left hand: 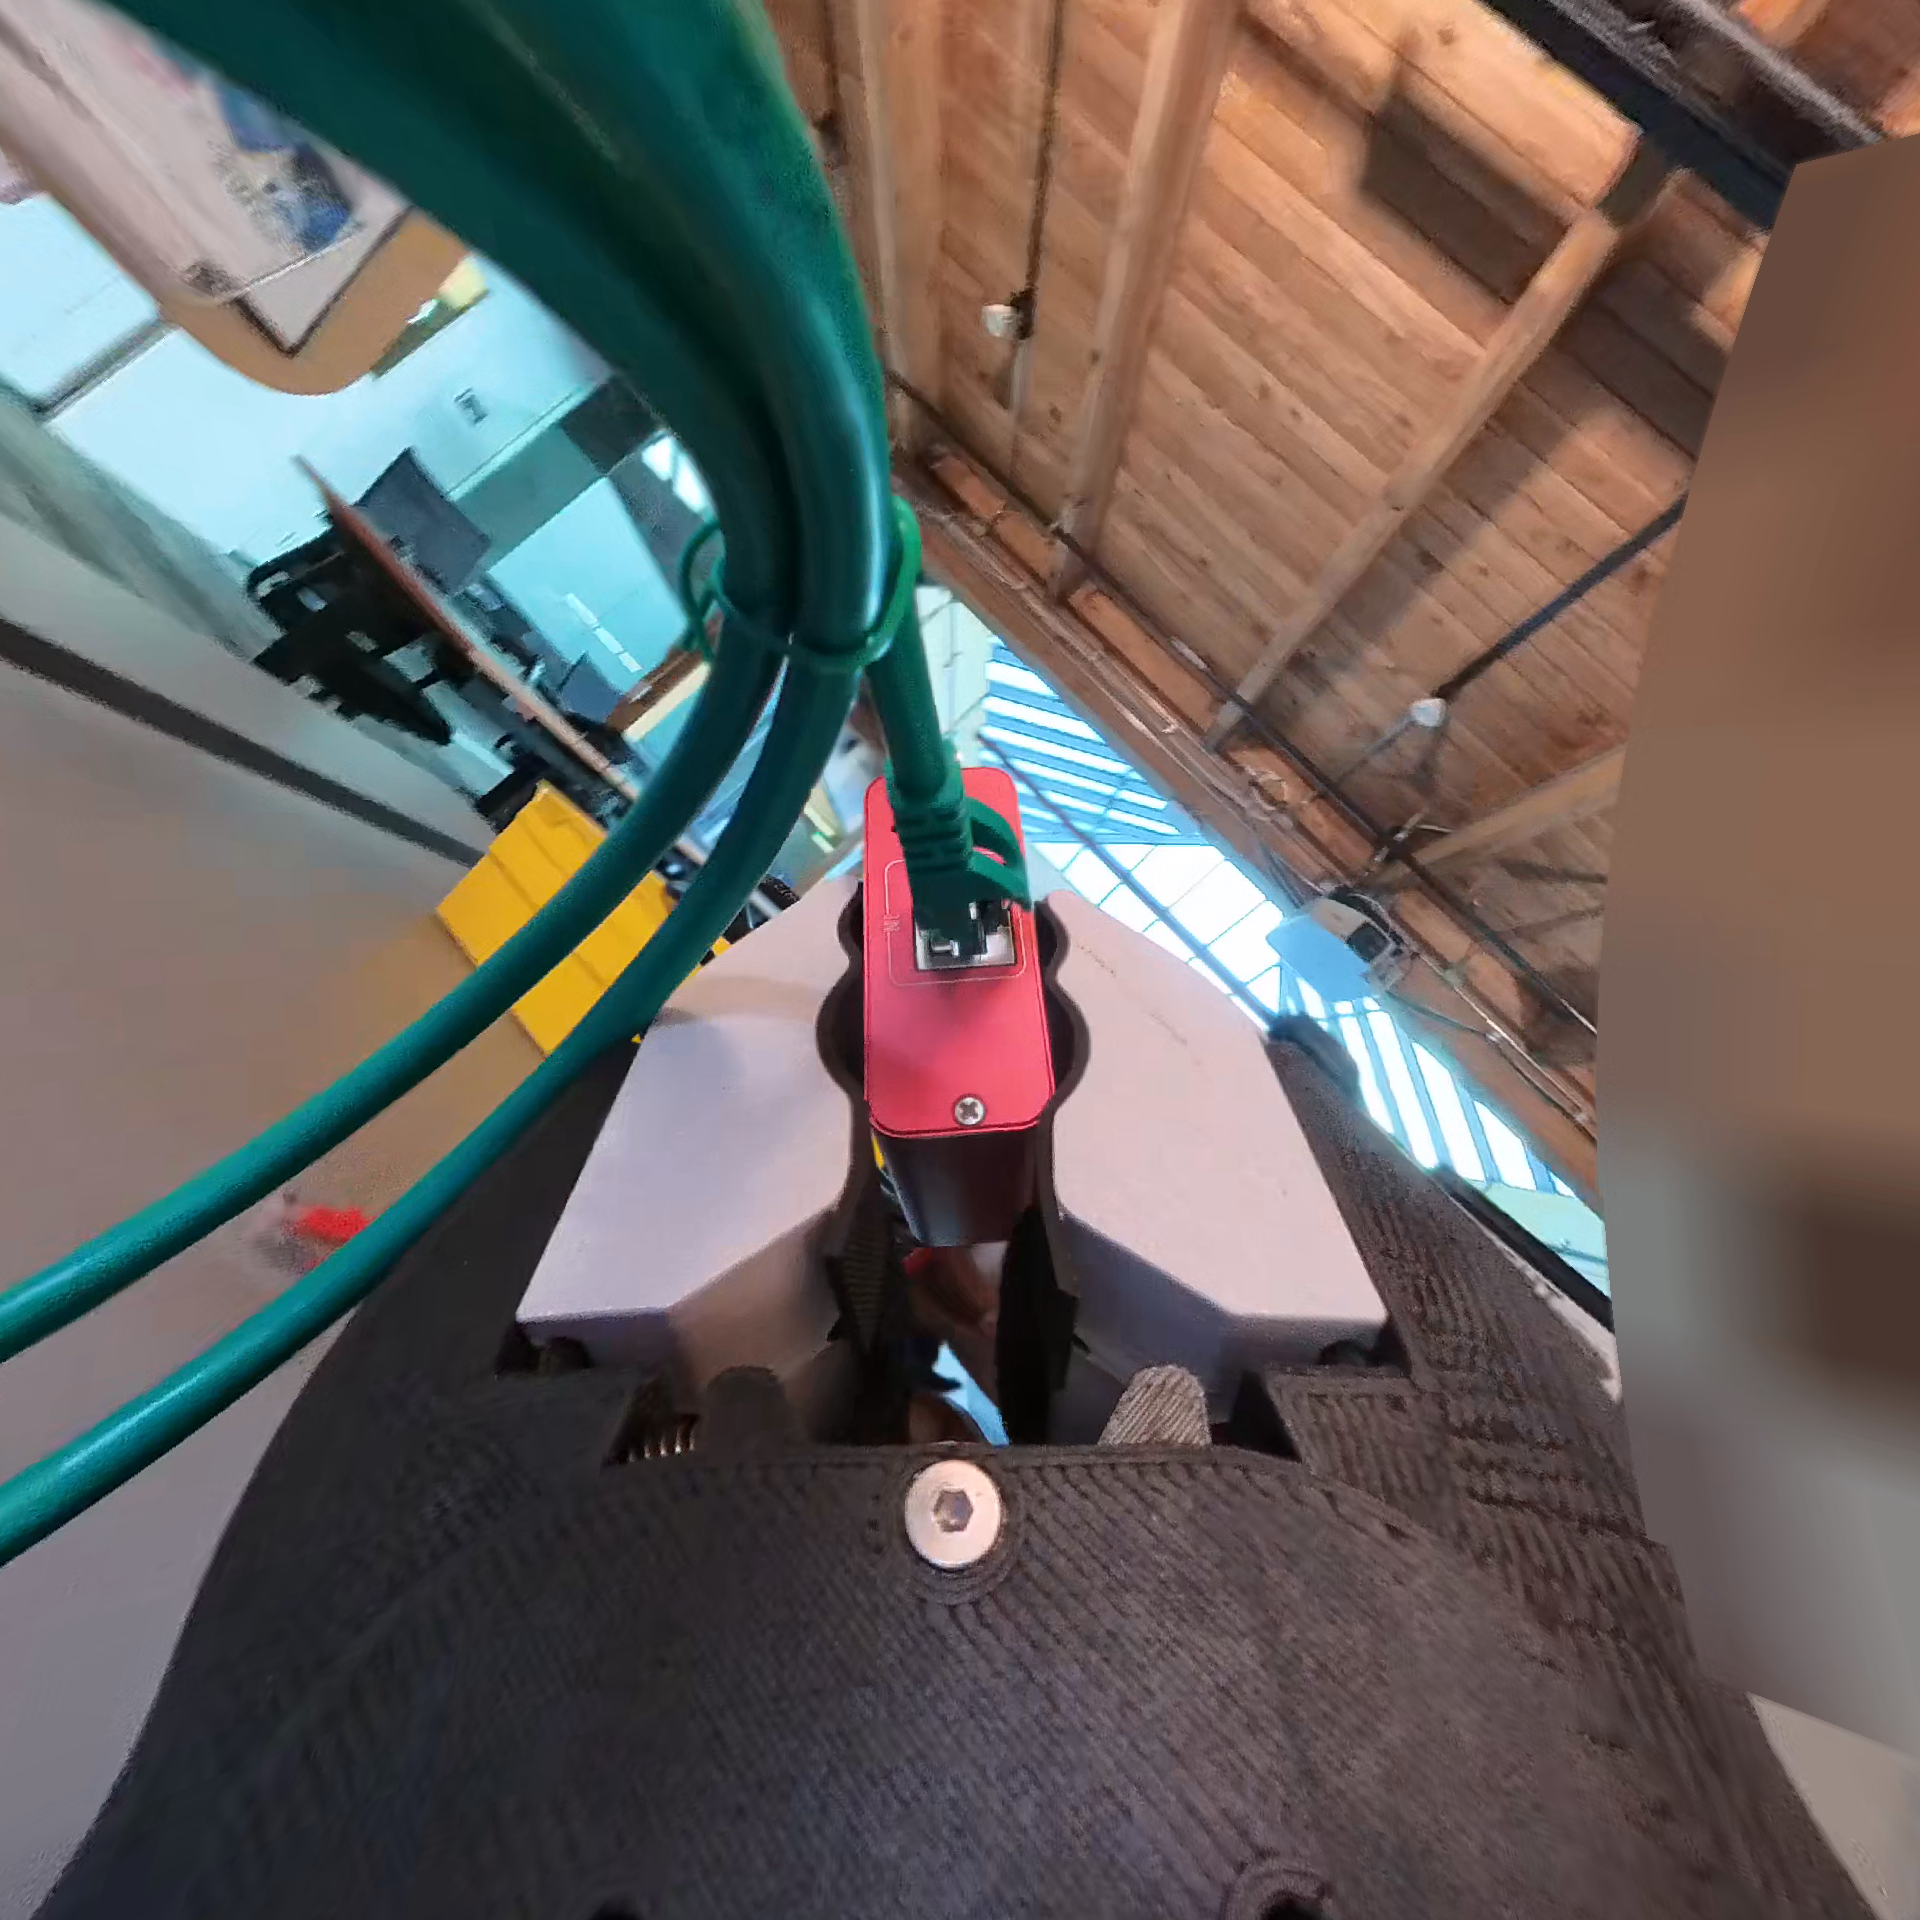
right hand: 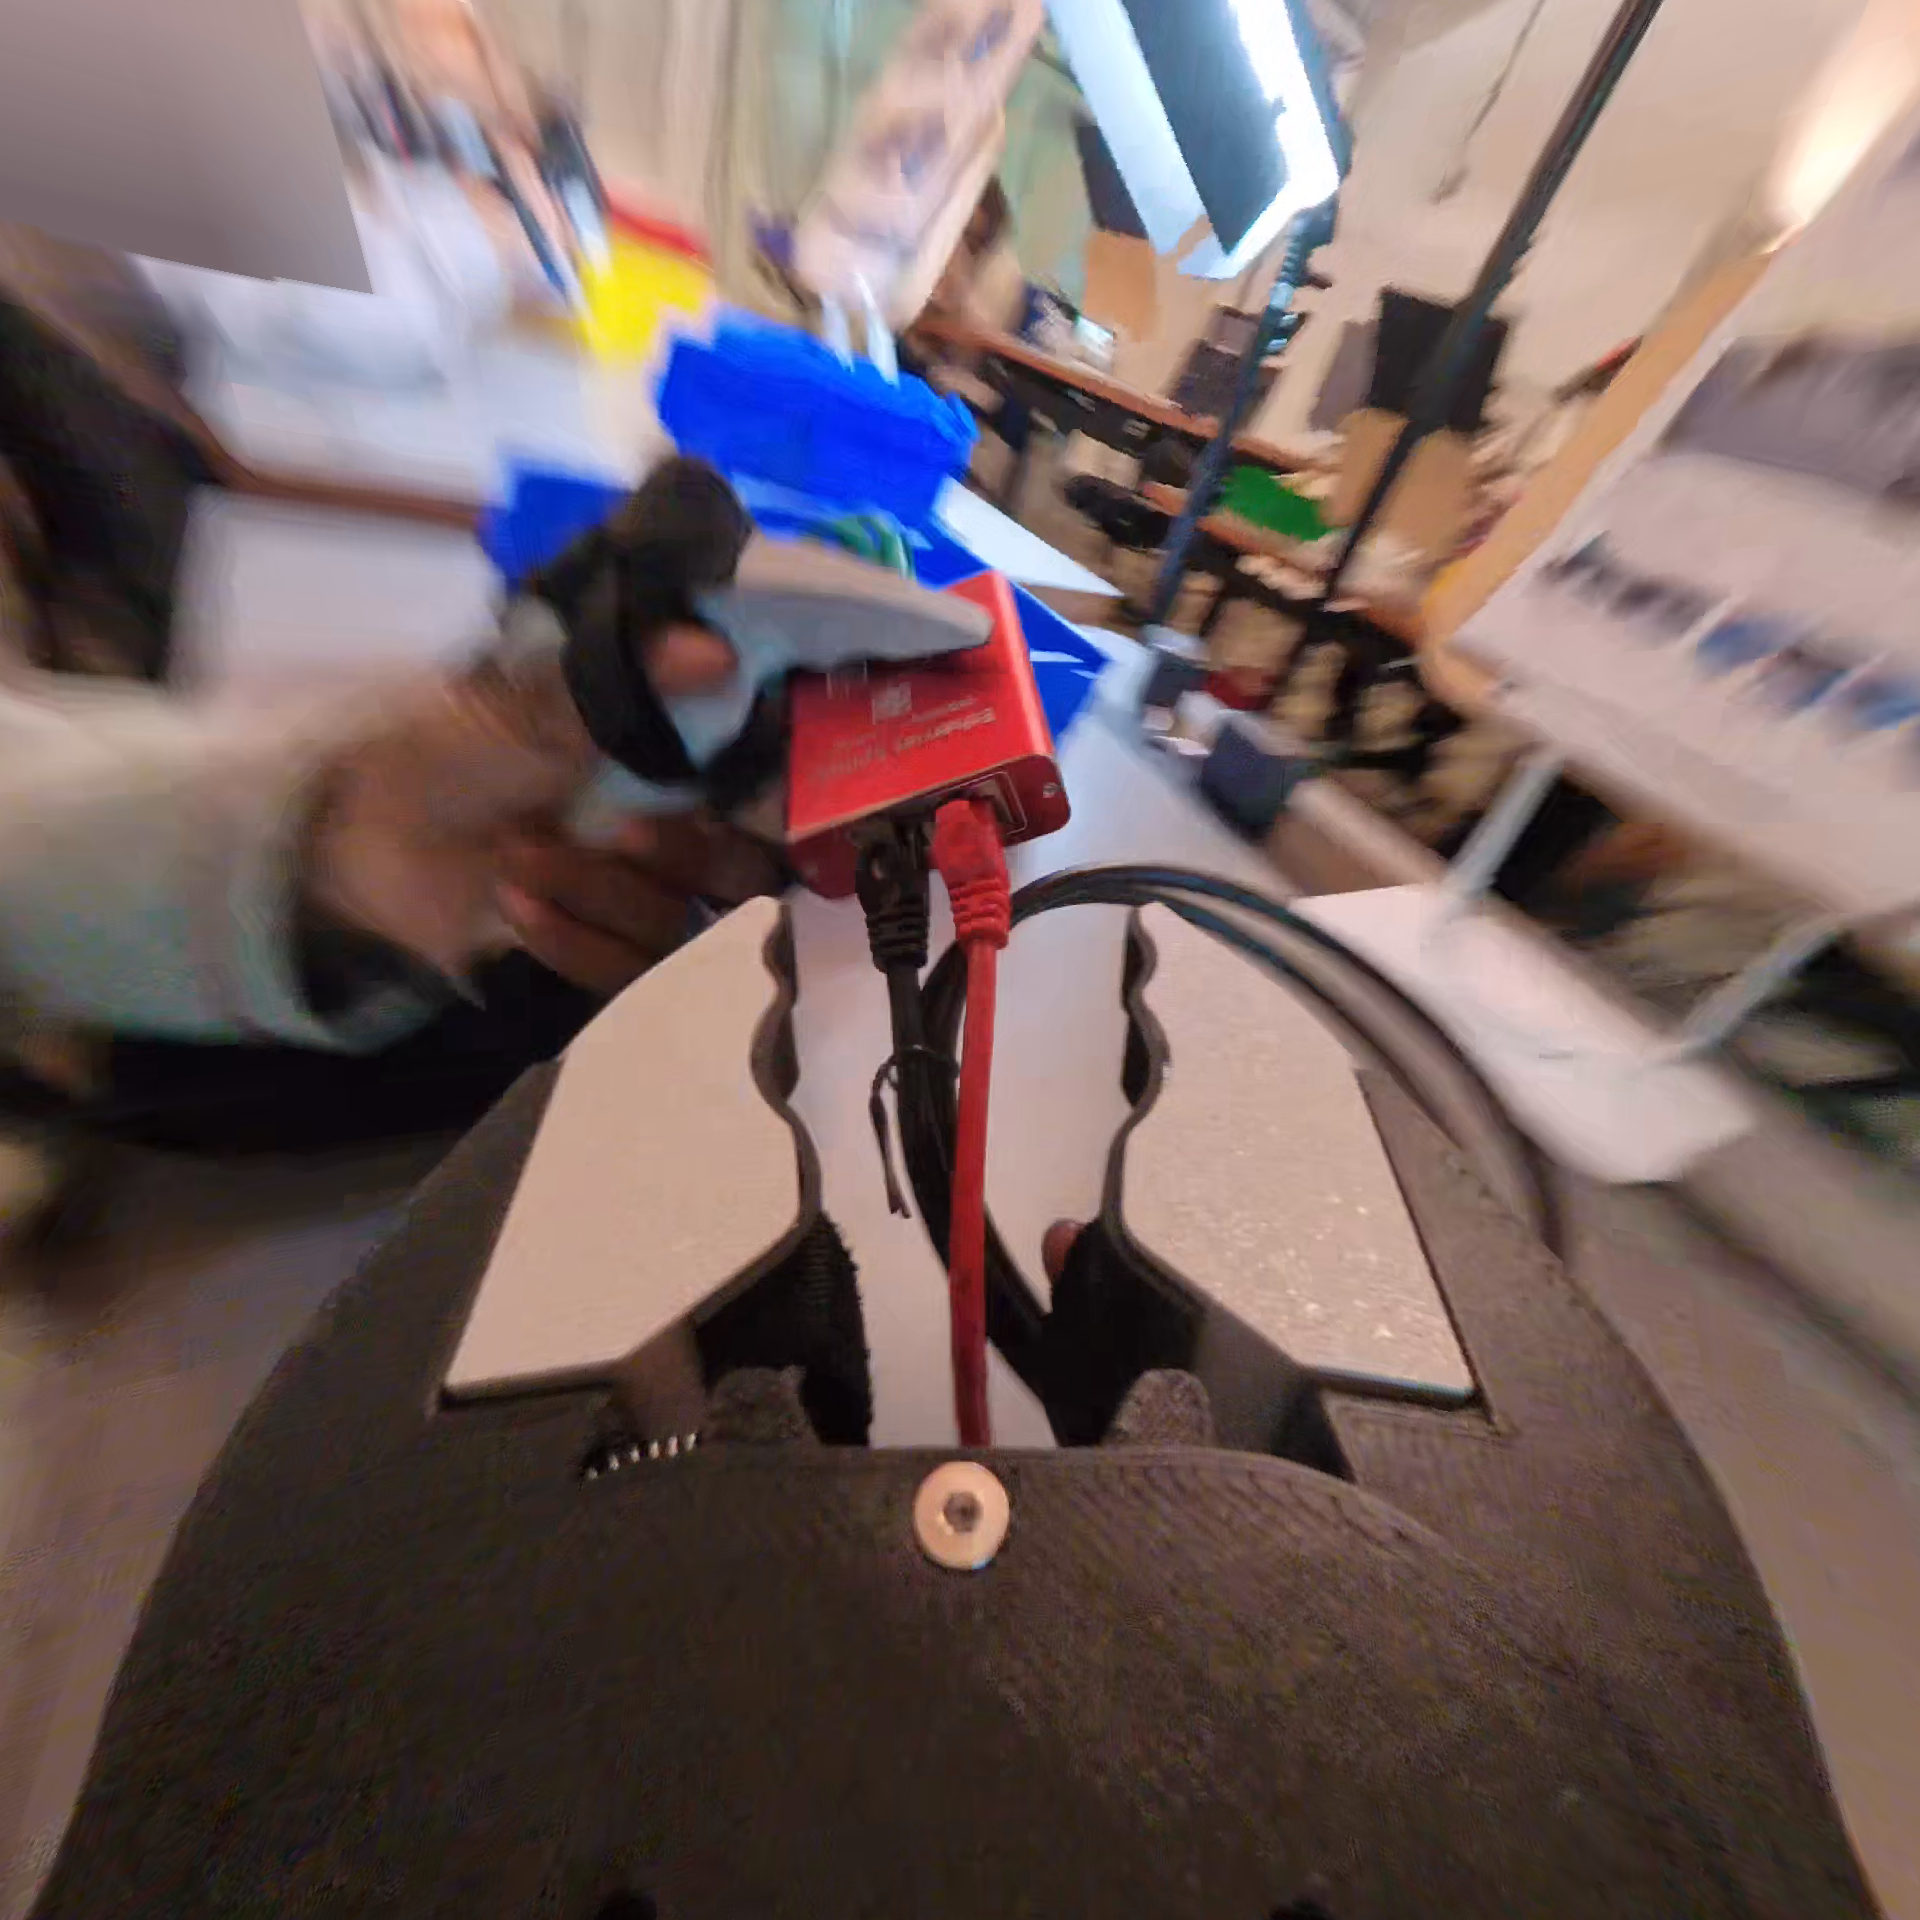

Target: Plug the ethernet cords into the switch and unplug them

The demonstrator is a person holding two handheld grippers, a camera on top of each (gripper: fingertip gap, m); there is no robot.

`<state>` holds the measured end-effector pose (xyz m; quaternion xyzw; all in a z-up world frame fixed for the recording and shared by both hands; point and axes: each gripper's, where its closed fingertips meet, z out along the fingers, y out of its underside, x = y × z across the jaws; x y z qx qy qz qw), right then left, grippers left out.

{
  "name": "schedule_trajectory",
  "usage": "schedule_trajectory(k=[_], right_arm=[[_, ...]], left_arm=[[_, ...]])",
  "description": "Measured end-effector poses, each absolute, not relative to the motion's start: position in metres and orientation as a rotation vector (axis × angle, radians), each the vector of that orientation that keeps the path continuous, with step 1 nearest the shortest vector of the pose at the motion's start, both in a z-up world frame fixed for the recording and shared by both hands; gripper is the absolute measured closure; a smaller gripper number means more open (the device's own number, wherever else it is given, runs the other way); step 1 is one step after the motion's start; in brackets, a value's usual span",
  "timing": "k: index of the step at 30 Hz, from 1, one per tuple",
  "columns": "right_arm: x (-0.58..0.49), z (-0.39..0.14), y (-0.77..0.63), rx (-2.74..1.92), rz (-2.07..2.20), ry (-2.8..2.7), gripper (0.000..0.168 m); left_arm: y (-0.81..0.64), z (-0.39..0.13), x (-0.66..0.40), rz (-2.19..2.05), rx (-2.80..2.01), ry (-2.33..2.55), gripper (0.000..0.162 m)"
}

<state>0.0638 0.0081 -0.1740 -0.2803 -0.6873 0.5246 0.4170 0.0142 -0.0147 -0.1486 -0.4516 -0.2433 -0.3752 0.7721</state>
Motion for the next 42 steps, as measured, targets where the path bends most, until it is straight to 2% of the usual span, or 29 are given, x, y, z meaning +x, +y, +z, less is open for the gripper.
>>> schedule_trajectory(k=[1,2,4,5,8,12,18,21,27,29,42], right_arm=[[0.068,-0.166,0.011,-0.826,1.549,-1.690,0.100],[0.071,-0.157,0.015,-0.941,1.770,-1.624,0.103],[0.078,-0.145,0.017,-1.029,2.096,-1.520,0.118],[0.076,-0.148,0.018,-1.072,2.119,-1.511,0.123],[0.076,-0.169,0.003,-1.067,2.002,-1.698,0.132],[0.078,-0.174,-0.005,-1.082,2.056,-1.755,0.145],[0.077,-0.183,-0.009,-1.113,2.105,-1.778,0.139],[0.076,-0.184,-0.010,-1.086,2.085,-1.778,0.146],[0.076,-0.181,-0.010,-1.089,2.133,-1.762,0.149],[0.076,-0.182,-0.009,-1.094,2.134,-1.750,0.155],[0.074,-0.181,-0.003,-1.014,1.893,-1.669,0.157]], left_arm=[[-0.018,-0.146,0.016,-0.820,-0.953,-0.491,0.132],[-0.020,-0.145,0.018,-0.828,-0.931,-0.460,0.133],[-0.022,-0.147,0.024,-0.817,-0.930,-0.409,0.133],[-0.021,-0.149,0.027,-0.803,-0.944,-0.389,0.132],[-0.020,-0.149,0.039,-0.788,-0.955,-0.323,0.133],[-0.023,-0.143,0.048,-0.781,-0.945,-0.241,0.132],[-0.020,-0.148,0.049,-0.783,-0.957,-0.253,0.132],[-0.019,-0.150,0.047,-0.777,-0.964,-0.273,0.132],[-0.020,-0.147,0.051,-0.735,-0.955,-0.238,0.132],[-0.018,-0.148,0.051,-0.685,-0.976,-0.227,0.132],[-0.026,-0.143,0.047,-0.642,-0.930,-0.211,0.132]])
